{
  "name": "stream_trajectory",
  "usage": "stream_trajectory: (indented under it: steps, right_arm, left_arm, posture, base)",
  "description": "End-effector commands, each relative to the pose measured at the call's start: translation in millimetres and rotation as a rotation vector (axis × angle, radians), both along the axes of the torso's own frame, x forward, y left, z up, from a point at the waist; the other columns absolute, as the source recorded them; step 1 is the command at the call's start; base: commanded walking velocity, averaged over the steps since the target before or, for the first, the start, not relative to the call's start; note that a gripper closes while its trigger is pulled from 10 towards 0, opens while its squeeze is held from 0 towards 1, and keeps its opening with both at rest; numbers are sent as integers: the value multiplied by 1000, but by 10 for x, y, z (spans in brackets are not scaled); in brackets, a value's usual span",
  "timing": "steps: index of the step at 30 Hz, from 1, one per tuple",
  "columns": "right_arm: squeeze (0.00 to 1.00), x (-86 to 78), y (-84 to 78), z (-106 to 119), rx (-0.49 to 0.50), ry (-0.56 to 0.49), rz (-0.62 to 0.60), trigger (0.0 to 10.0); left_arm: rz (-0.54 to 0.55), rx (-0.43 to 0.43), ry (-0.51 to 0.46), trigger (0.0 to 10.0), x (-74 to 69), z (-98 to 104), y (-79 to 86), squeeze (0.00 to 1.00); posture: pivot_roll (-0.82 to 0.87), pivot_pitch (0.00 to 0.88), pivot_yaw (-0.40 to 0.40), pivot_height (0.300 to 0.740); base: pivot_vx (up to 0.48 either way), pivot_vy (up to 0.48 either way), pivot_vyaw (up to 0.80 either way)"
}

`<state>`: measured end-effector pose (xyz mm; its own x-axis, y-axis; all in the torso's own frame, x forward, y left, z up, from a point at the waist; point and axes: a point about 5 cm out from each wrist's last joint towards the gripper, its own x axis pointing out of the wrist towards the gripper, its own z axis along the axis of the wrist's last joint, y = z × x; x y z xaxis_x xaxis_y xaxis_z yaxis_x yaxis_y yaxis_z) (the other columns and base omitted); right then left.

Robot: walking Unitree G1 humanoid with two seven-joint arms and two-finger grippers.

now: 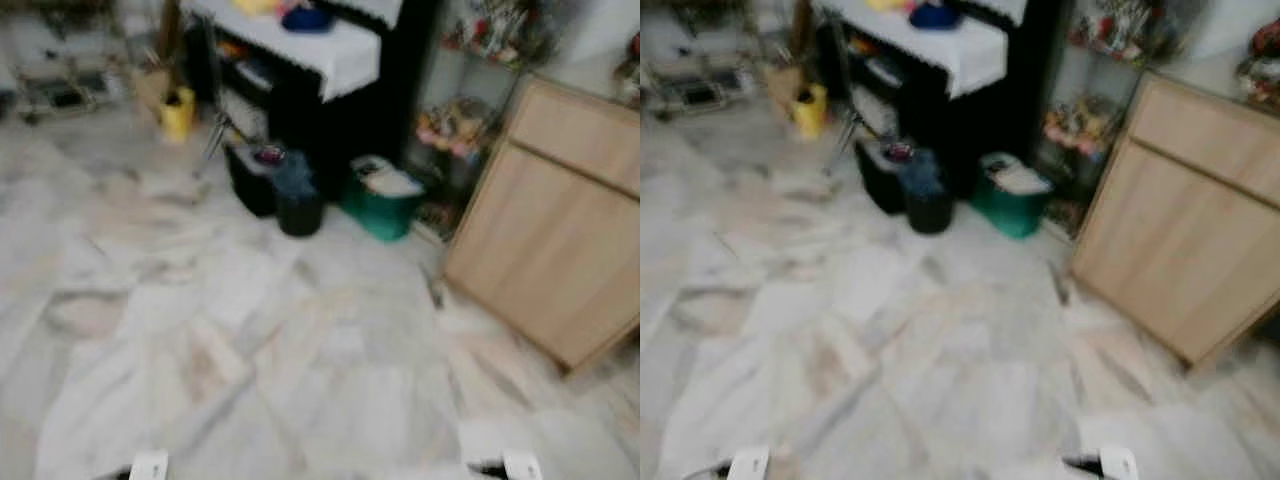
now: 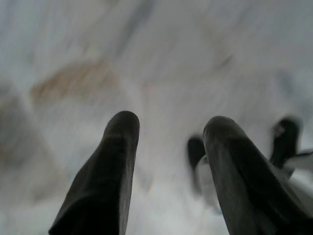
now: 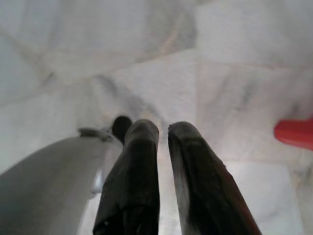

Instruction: Hang keys on a hook

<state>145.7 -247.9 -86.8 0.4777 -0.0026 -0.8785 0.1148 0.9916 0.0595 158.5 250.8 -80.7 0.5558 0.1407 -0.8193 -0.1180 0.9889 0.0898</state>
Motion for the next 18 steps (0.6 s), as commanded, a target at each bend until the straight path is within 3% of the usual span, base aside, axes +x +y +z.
stream_trajectory:
  steps: [1, 18]
  right_arm:
    - [0, 16, 8, 4, 2, -4, -3, 10000]
    - [0, 87, 64, 13, 17, -21, -31, 10000]
  left_arm:
    - [13, 3, 22, 10000, -61, -19, 26, 0]
    - [3, 10, 7, 10000, 15, 22, 61, 0]
  posture:
    - [-4, 0, -9, 734]
    - [16, 0, 18, 734]
  base:
    - [0, 0, -725]
    - [0, 0, -724]
